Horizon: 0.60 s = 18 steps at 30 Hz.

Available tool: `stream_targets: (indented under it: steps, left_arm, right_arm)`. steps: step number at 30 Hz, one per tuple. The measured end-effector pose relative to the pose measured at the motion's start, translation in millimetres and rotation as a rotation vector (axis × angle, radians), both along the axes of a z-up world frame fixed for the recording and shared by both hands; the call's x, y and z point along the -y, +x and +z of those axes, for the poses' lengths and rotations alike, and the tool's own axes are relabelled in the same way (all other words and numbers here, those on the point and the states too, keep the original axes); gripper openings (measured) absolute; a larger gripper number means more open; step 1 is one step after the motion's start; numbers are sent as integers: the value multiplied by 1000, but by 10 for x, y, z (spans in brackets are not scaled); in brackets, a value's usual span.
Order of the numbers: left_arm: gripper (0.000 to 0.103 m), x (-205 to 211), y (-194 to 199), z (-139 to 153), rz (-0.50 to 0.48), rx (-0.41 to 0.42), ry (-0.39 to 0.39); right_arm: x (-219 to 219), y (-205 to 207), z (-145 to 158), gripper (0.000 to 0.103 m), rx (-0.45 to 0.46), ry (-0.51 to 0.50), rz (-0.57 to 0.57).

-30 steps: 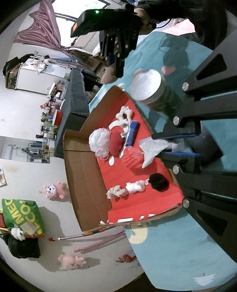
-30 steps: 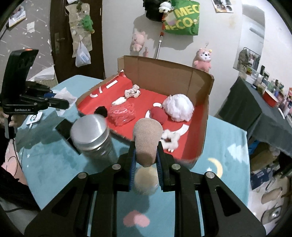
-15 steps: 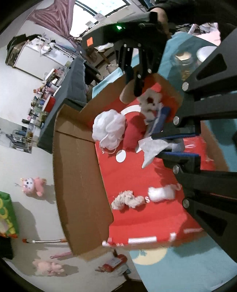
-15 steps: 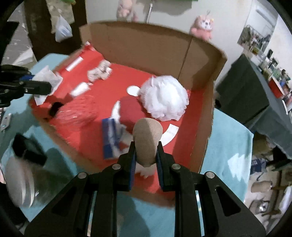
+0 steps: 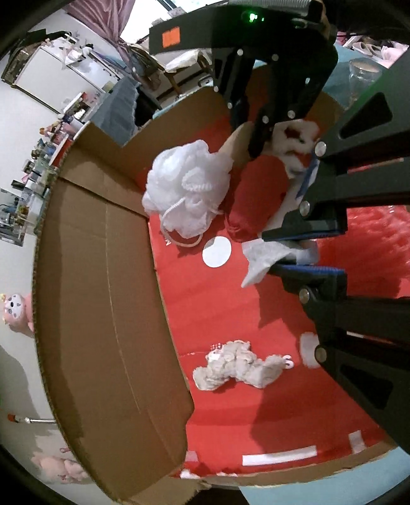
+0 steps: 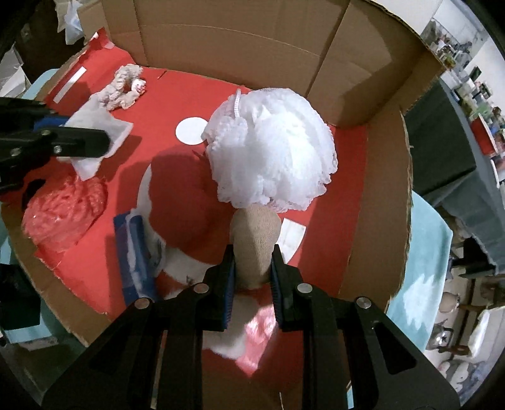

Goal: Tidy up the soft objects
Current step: 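Open the left tool to drop the tissue while the right tool releases the tan sponge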

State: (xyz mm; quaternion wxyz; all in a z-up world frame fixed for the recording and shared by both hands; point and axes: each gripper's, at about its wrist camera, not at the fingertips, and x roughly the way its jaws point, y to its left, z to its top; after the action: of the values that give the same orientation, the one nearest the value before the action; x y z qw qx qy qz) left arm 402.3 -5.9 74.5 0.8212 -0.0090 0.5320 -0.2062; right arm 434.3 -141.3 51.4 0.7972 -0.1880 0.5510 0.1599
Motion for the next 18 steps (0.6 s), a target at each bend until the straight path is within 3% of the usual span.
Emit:
stream_targets:
  steps: [14,18]
  left_arm:
    - [13,31,103,-191,18,-33,43]
    - [22,69,120,-200,17,-34,47]
  right_arm:
    - [-48,24,-23,24,22,-53,36]
    - [-74,-16,-27,31,26,-64,47]
